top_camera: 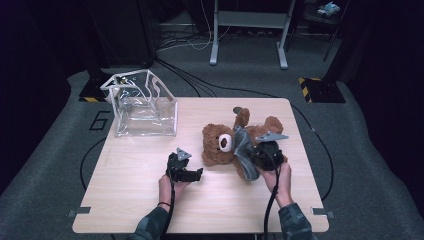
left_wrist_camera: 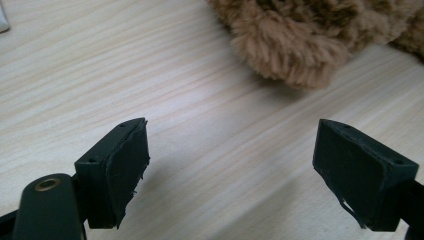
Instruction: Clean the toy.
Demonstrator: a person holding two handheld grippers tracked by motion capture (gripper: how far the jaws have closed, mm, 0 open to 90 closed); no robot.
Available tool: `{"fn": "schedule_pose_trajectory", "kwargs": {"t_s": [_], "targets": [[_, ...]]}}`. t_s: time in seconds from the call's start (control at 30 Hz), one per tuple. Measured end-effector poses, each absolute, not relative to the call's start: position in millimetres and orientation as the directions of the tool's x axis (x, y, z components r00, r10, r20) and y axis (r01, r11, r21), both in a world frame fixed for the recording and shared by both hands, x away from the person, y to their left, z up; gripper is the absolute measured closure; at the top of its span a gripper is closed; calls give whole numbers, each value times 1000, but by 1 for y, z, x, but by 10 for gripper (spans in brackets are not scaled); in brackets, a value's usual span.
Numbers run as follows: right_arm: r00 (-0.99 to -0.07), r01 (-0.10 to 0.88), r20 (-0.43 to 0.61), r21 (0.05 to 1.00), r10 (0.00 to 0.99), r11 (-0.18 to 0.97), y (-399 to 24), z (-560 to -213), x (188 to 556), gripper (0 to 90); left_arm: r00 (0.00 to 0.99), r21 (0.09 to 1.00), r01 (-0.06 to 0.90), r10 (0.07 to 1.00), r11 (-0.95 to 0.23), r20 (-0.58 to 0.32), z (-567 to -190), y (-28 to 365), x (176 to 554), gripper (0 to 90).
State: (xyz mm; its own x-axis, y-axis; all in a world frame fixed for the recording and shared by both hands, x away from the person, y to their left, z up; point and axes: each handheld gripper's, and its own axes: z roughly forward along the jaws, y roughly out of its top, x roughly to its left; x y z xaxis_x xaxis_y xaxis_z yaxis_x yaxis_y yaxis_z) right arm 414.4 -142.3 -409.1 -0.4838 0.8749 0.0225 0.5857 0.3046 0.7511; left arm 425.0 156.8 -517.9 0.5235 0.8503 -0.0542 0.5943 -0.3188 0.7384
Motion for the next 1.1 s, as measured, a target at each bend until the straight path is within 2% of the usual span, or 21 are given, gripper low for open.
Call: {"fn": "schedule_pose_trajectory", "kwargs": {"t_s": [0.23,0.3,0.37,0.5,0.73,1.1], "targets": [[-334,595,-35,767,942,240,-187,-404,427,793,533,752,583,844,-308,-67,-516,143,420,147],[-317,596,-34,770,948,227,-191,-405,428,795,536,757,577,842,-306,-68,-516,140,419,147],[-242,584,-65,787,968,199,-207,-407,430,798,546,756,575,835,-313,-70,-515,136,417,147],[-165,602,-90,780,982,173,-219,-414,436,802,565,756,567,822,-329,-66,-514,127,414,147],[-186,655,-117,725,976,212,-210,-430,454,808,598,756,551,799,-353,-63,-513,109,410,147],[-230,654,-119,716,966,245,-196,-436,457,811,652,760,520,756,-389,-59,-514,73,401,147]]}}
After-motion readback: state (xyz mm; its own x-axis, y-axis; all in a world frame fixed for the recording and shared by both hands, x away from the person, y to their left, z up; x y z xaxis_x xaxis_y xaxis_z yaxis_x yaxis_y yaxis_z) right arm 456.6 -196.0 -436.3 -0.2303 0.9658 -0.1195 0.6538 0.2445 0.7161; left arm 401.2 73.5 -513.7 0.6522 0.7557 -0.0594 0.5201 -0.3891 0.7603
